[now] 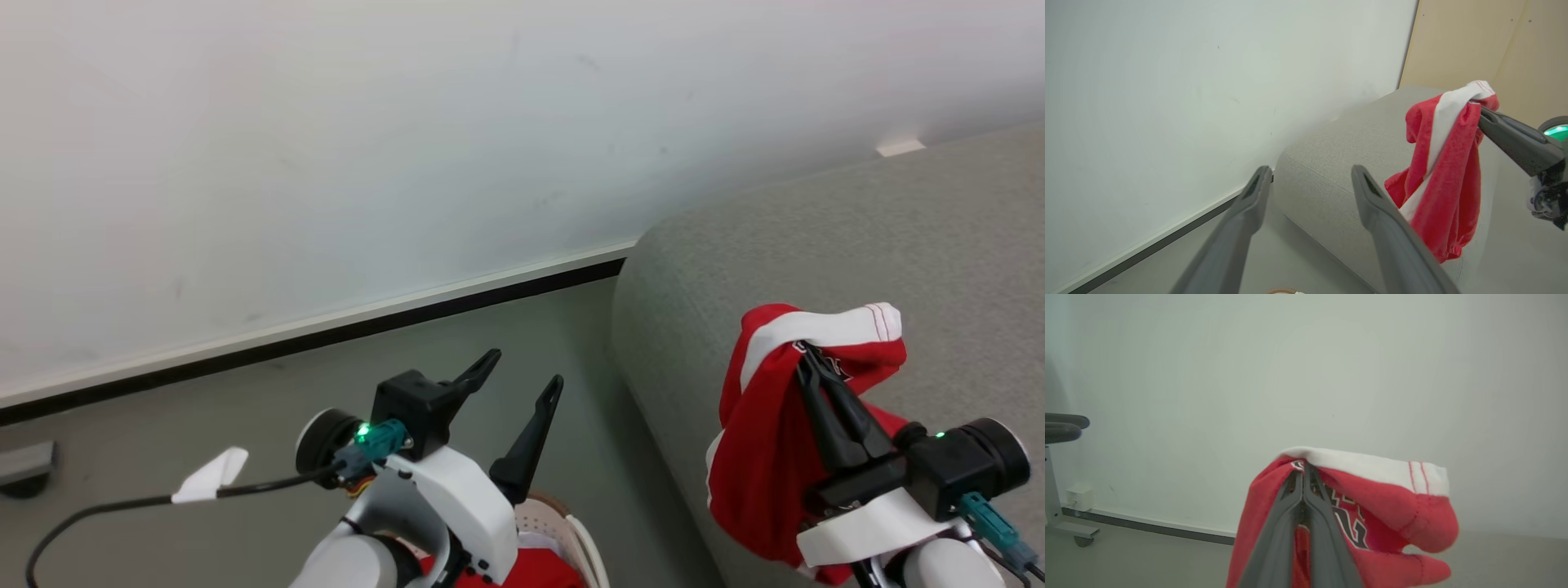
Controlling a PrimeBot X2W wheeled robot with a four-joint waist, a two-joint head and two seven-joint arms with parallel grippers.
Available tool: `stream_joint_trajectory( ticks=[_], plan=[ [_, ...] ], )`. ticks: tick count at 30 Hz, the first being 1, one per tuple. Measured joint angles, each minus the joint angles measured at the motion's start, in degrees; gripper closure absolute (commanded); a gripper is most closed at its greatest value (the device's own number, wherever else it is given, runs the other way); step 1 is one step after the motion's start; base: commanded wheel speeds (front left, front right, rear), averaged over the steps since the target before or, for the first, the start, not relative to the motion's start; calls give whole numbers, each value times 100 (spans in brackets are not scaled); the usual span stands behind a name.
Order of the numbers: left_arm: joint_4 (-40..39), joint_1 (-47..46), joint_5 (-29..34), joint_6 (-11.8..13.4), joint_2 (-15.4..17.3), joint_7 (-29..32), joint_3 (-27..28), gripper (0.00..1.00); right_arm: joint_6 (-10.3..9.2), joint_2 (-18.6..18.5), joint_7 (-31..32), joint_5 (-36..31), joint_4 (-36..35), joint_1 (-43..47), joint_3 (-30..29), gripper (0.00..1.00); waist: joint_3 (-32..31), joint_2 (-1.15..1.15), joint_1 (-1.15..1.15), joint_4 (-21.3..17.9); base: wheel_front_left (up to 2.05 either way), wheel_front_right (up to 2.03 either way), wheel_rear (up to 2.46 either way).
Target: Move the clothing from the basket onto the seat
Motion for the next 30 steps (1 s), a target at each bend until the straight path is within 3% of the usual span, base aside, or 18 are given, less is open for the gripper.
stream_joint_trajectory(
  ticks=[13,21,30],
  plan=[
    [-33,147,-67,24,-59,-99,-110,0,0,-274,0,-15,-244,192,-443,100,5,0,0,-769,0,0,0],
    [-162,49,-65,-10,-88,-18,-244,0,0,-338,0,170,-299,-15,-730,100,274,0,0,-920,0,0,0],
    [-541,-1176,218,-393,-157,528,-559,0,0,-467,-1,381,299,-1778,-1675,100,1376,0,1,-713,0,0,0]
  ],
)
